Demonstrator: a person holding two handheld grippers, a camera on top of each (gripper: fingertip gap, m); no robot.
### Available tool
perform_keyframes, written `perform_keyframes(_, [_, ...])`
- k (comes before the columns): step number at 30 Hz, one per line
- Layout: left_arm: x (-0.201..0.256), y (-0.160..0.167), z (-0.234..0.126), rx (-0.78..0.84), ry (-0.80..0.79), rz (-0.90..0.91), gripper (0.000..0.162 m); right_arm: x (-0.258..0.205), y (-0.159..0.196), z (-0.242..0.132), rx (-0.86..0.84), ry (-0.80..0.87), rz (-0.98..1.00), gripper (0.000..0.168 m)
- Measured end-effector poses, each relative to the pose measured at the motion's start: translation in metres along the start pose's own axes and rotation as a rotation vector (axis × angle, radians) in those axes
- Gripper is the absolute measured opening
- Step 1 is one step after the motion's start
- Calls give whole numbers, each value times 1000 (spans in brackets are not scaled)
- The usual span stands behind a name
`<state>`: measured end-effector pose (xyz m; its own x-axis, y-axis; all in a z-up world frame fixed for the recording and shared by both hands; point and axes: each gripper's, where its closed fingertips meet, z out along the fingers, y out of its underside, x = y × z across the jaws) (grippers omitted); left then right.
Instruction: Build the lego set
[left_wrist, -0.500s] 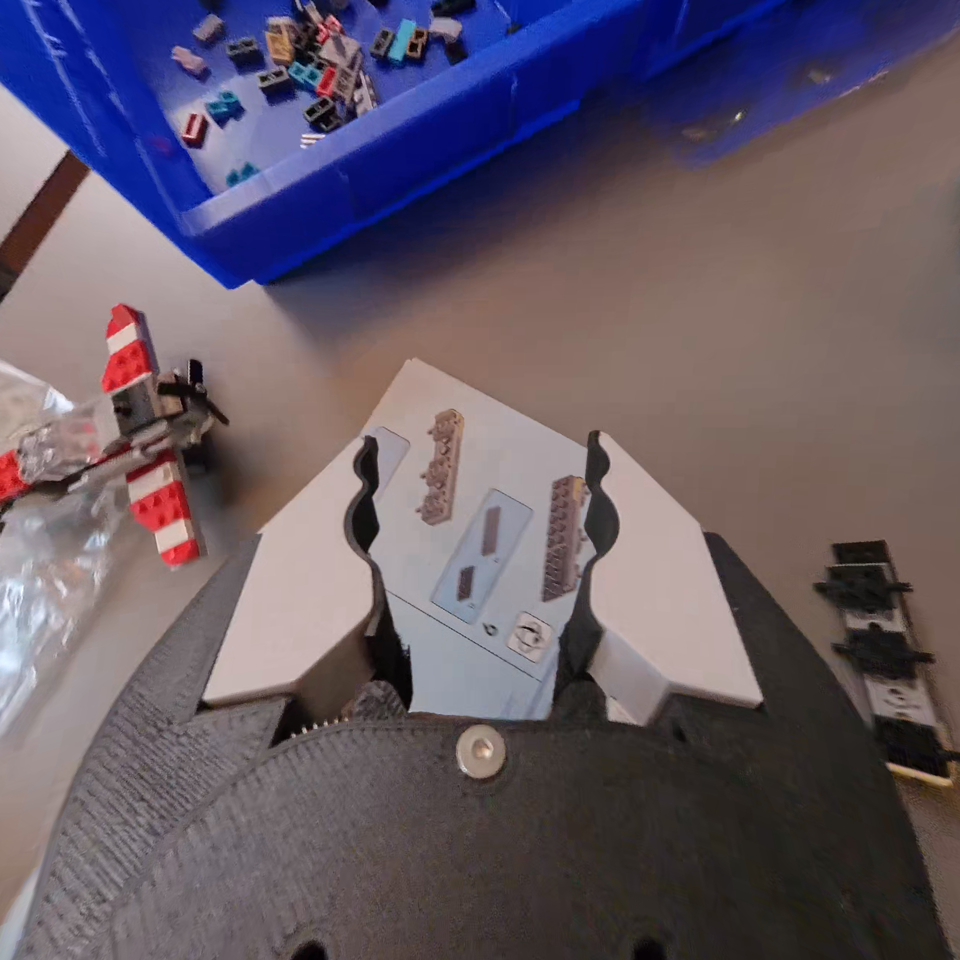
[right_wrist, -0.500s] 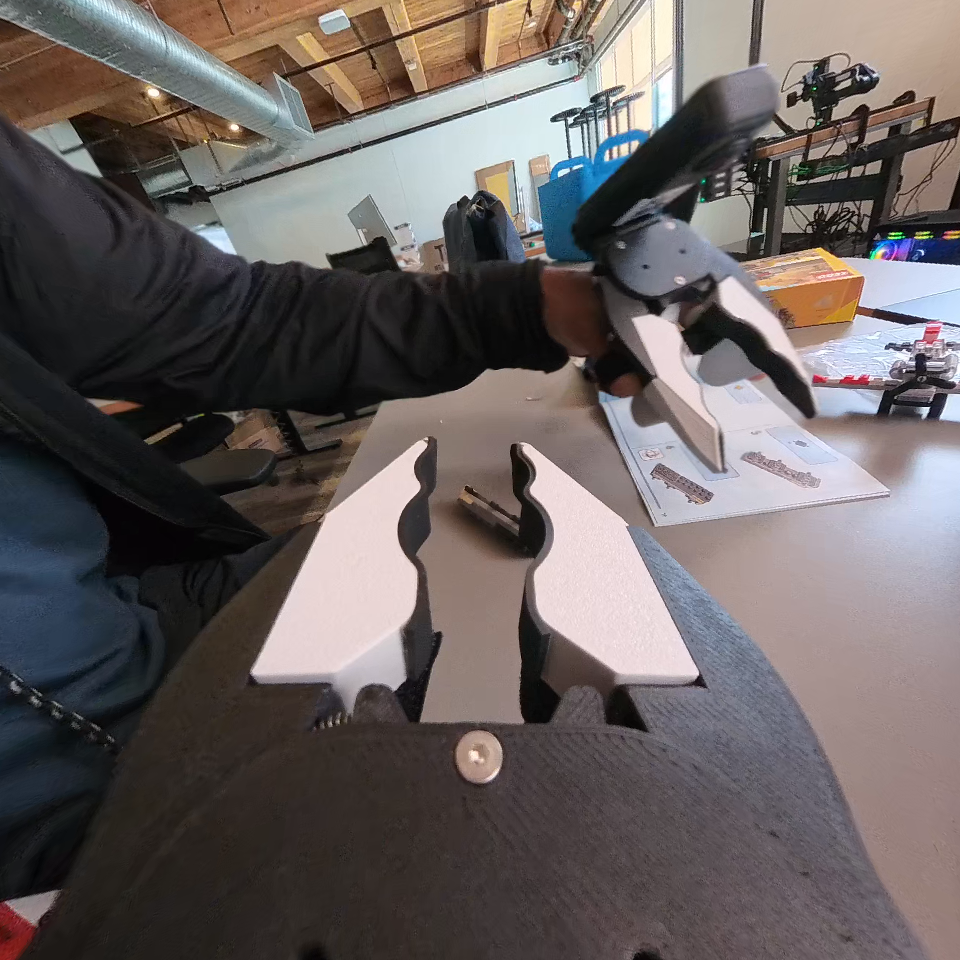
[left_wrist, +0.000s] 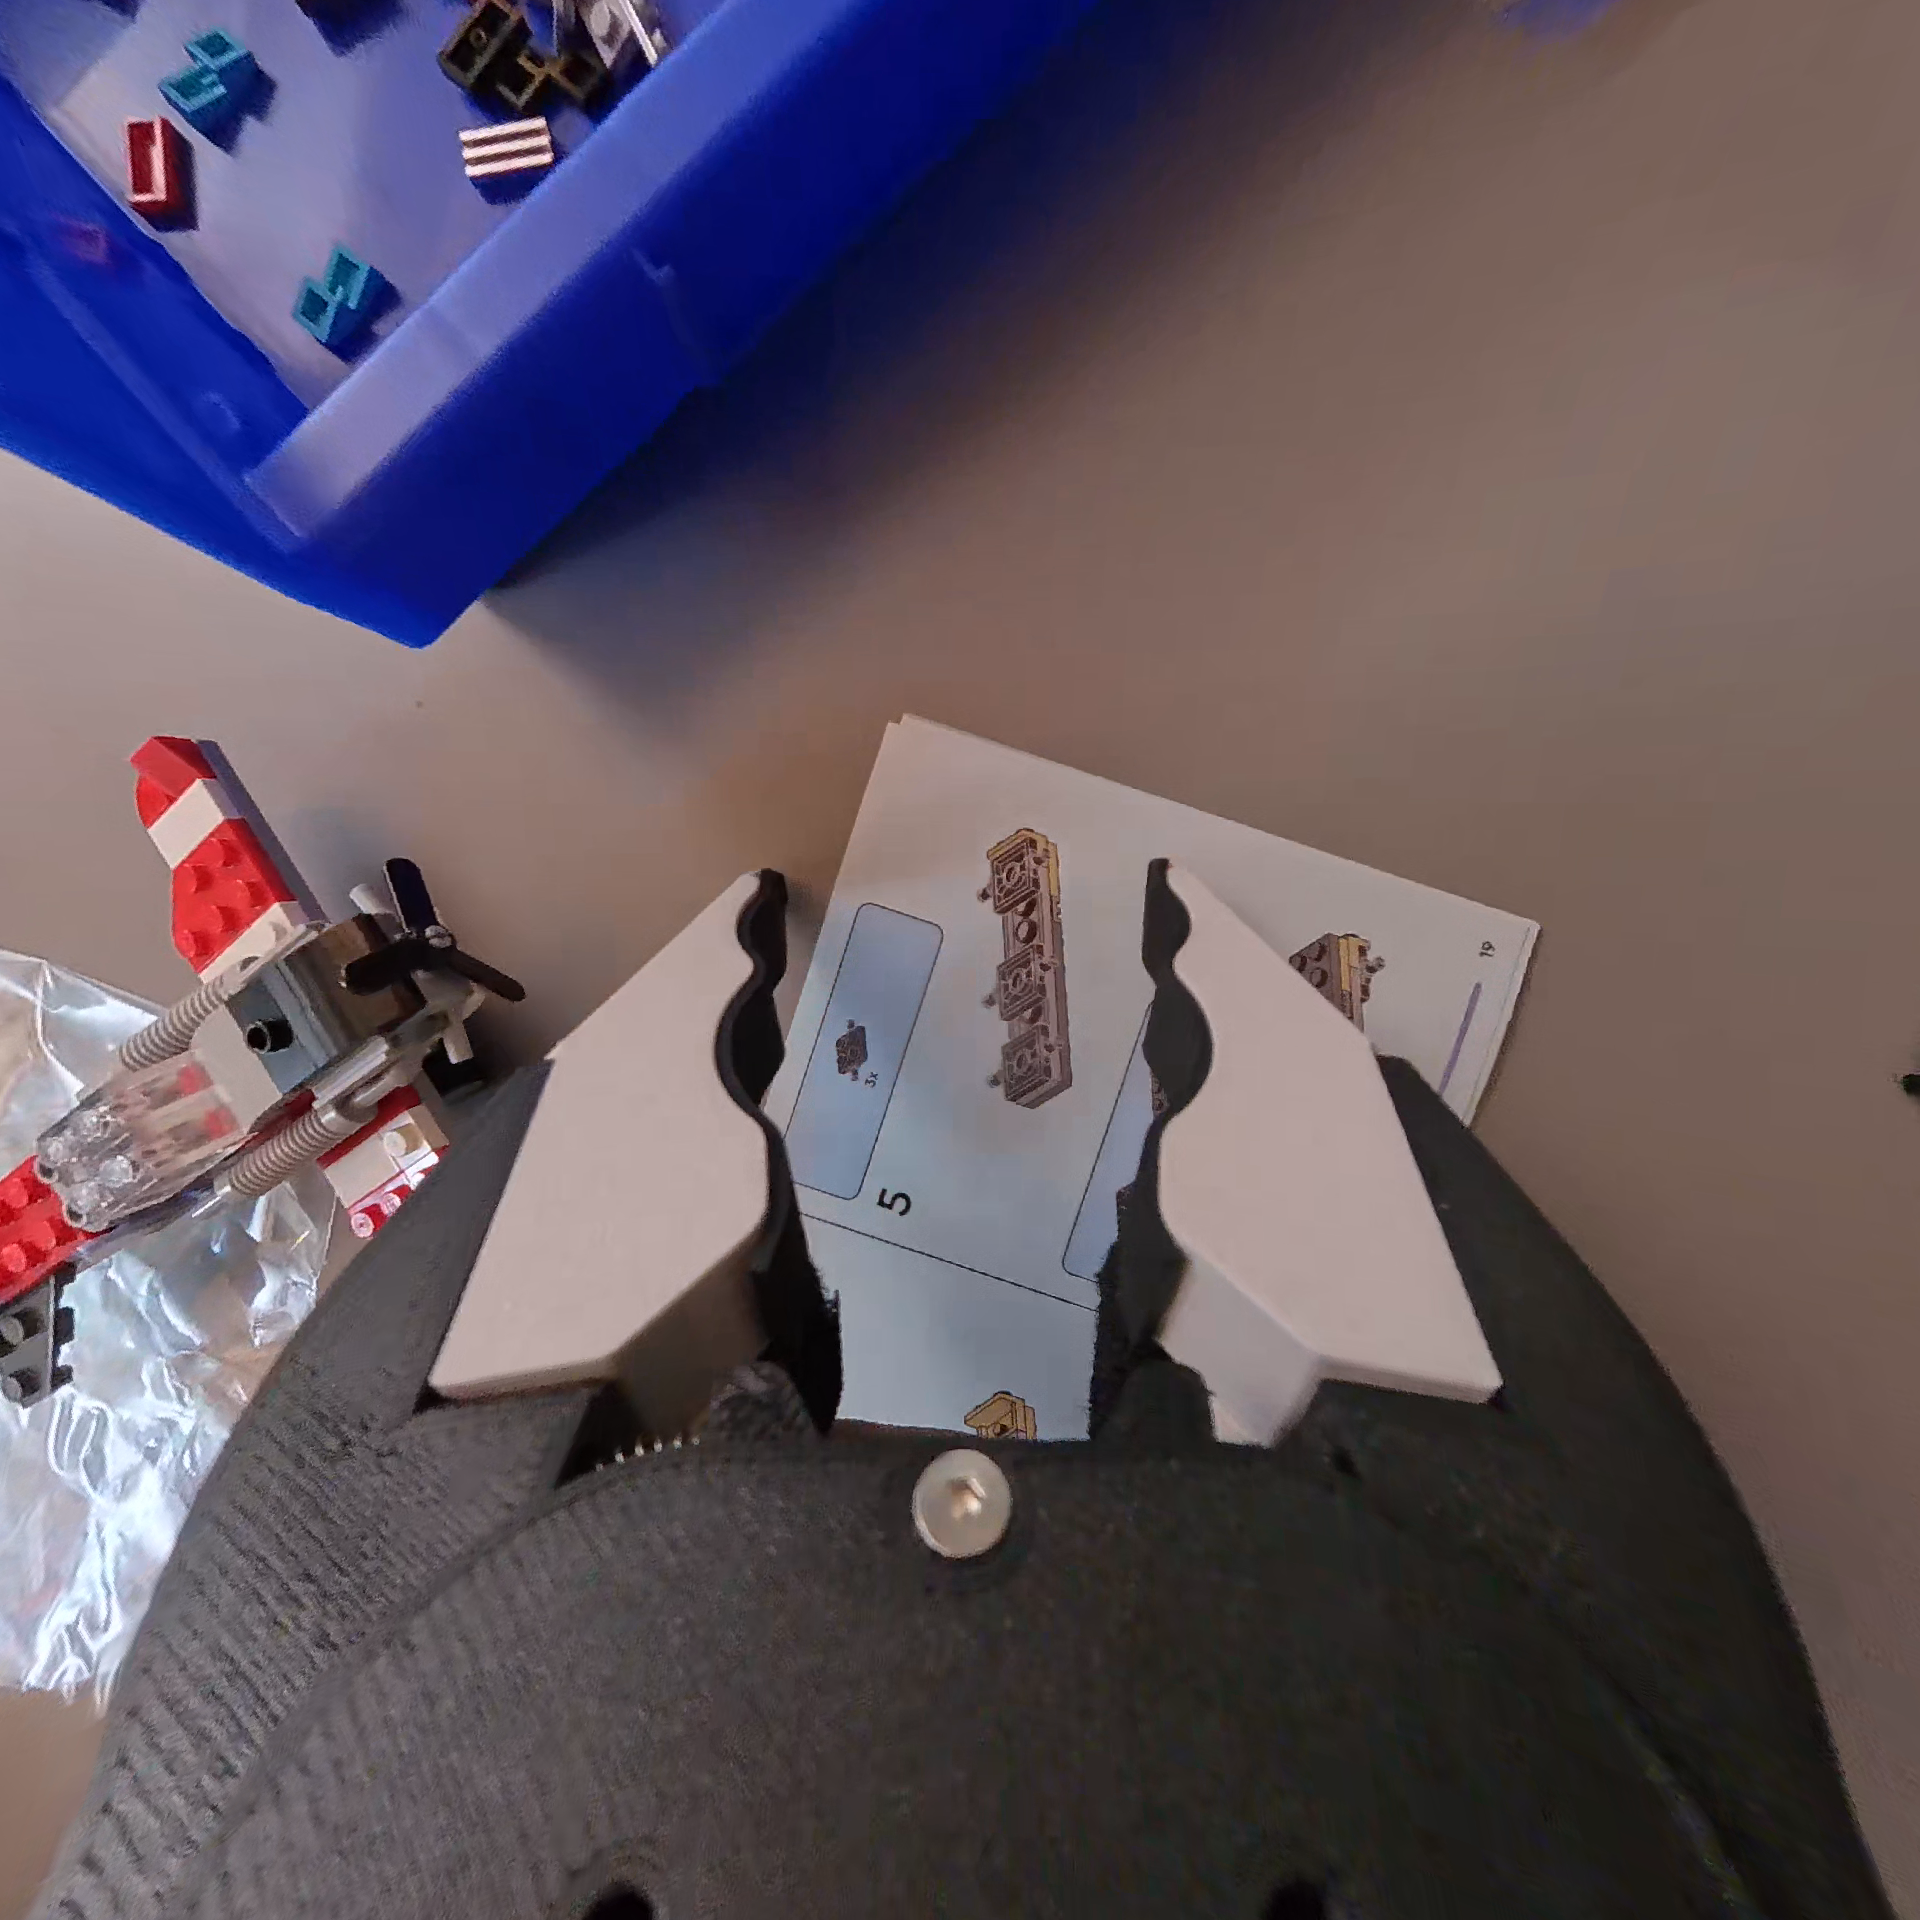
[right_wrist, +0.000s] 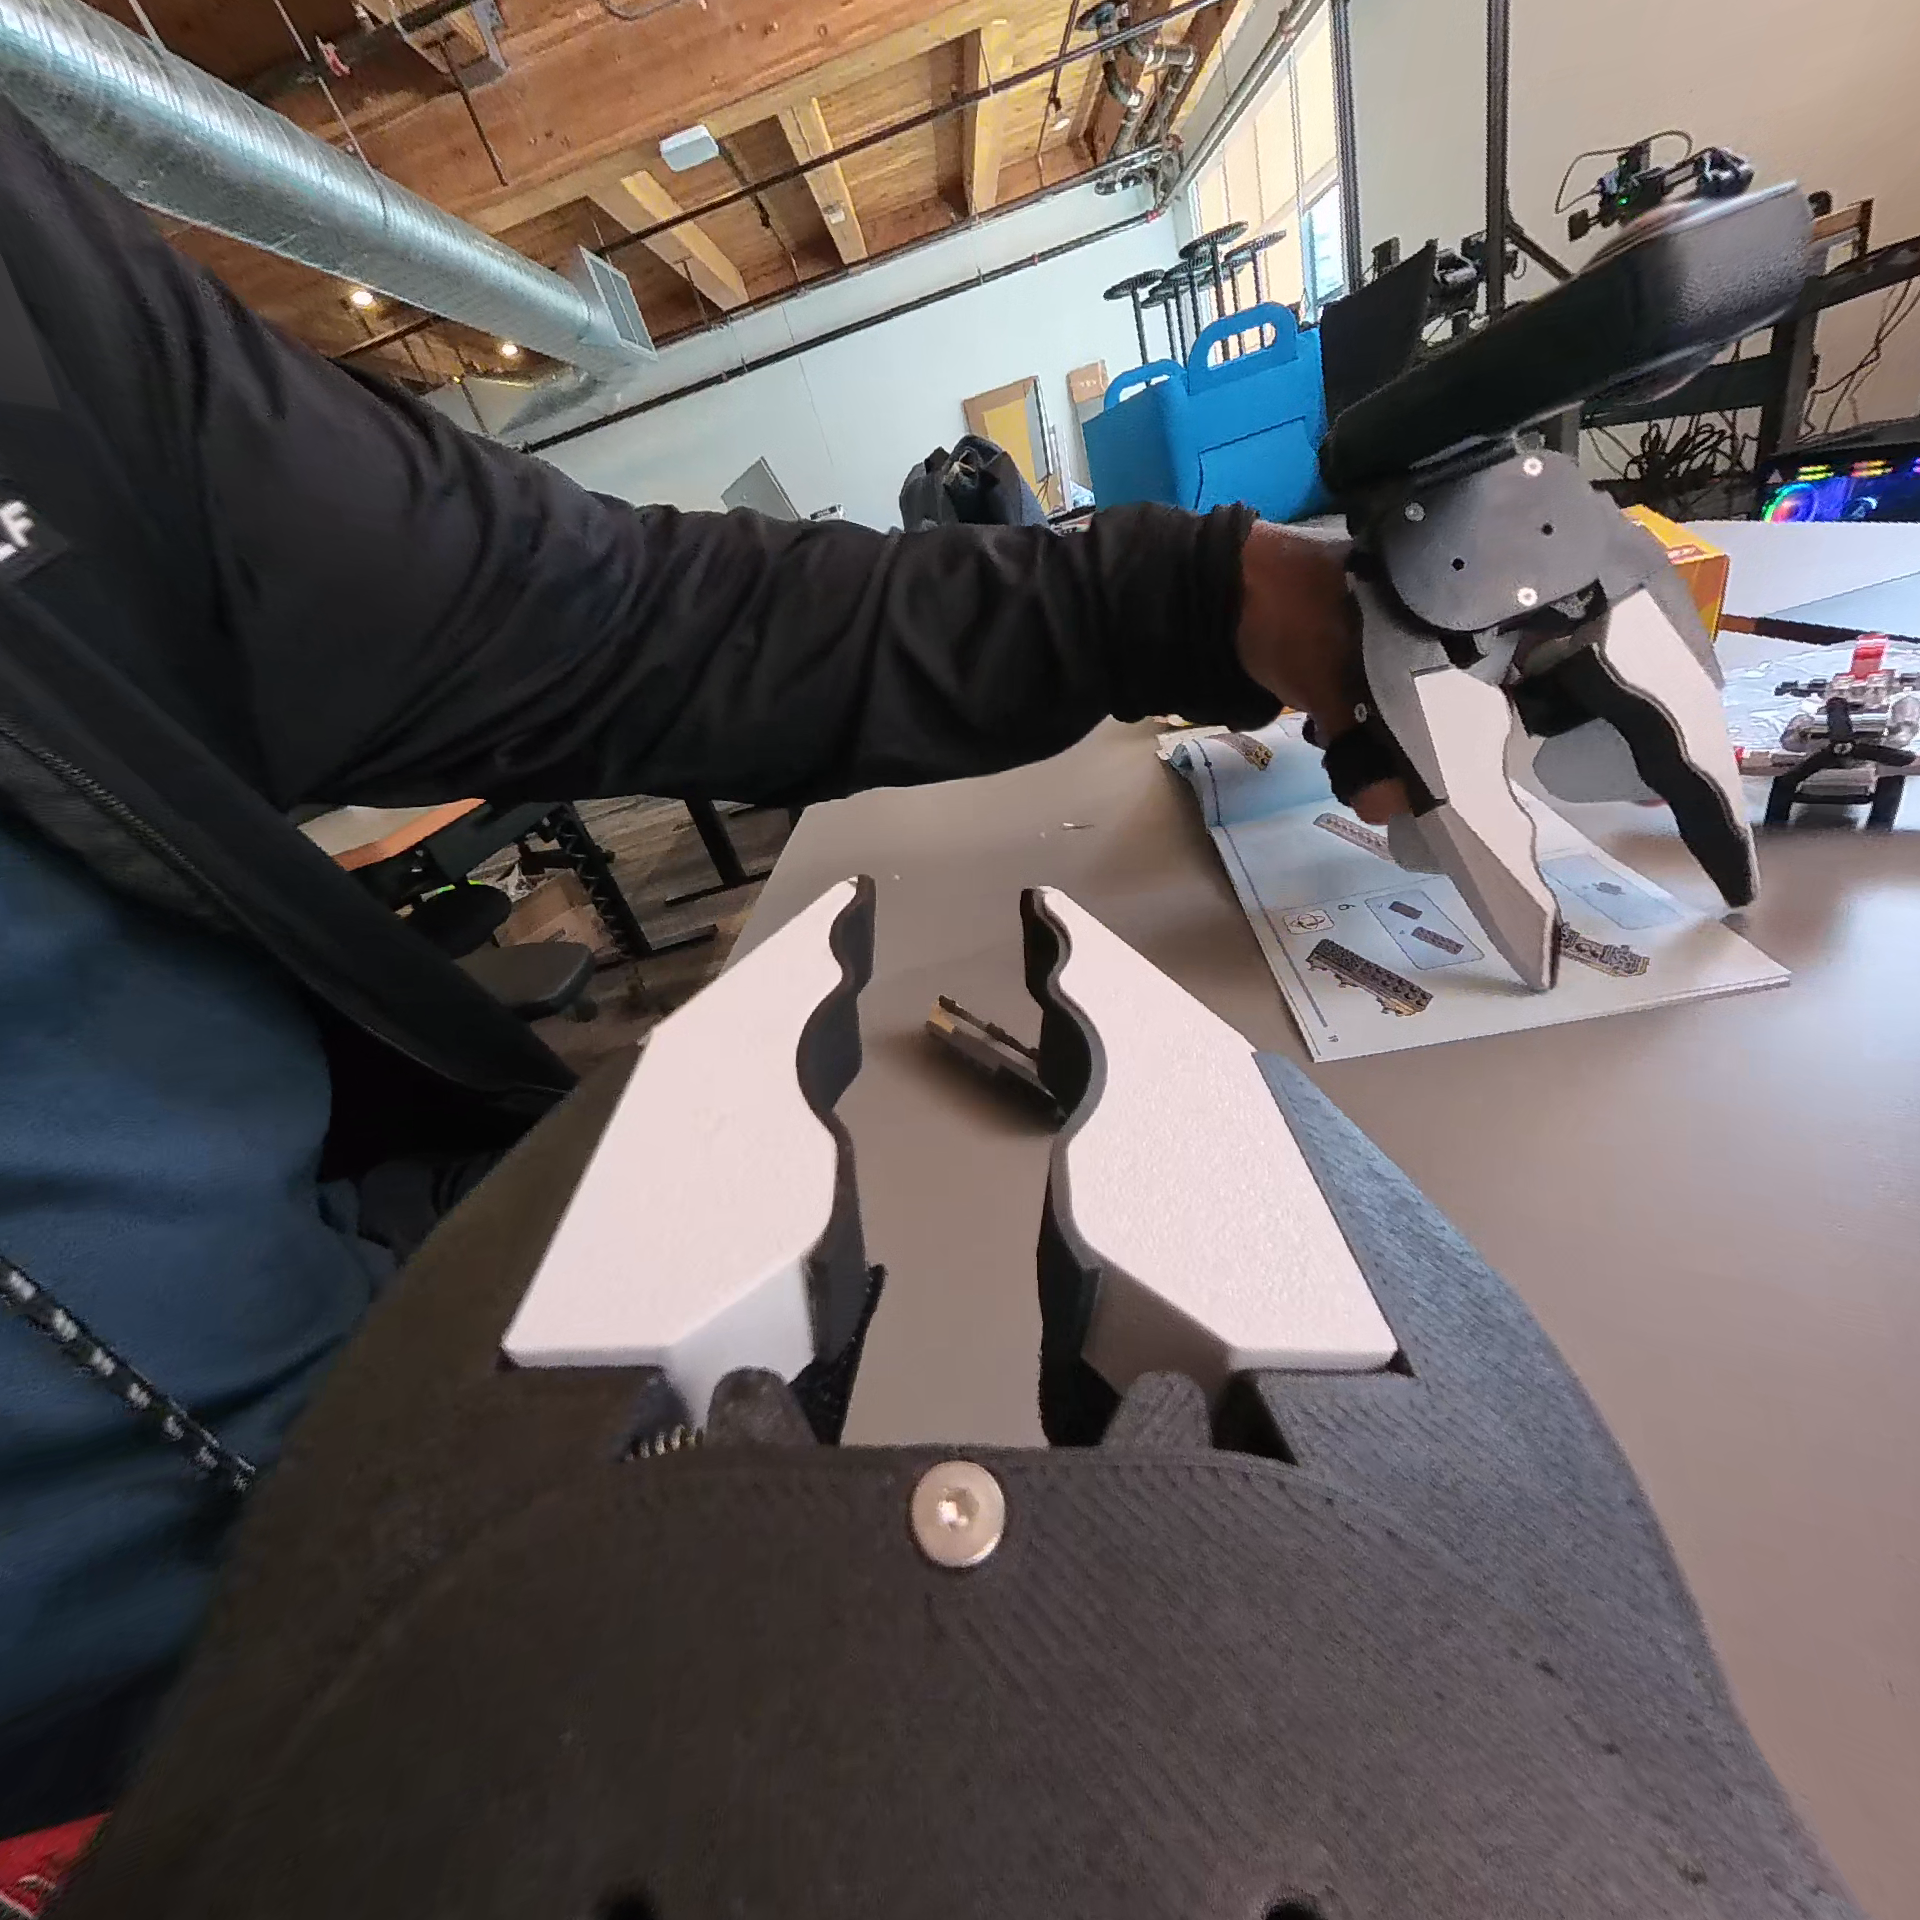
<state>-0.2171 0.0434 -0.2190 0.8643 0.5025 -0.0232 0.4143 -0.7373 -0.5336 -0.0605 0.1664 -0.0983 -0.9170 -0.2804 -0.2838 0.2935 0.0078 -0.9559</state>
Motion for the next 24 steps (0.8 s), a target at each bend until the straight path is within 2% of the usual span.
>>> perform_keyframes(1, [0,0,0,2,3,-2,68,0,0,0,1,0,1,28])
perform_keyframes(13, [-3,-3,1,20,-29,13,58,1,-1,-1,6,11,-2,28])
perform_keyframes(24, [-8,-4,-4,121,-126,24,35,7,0,0,-4,55,5,28])
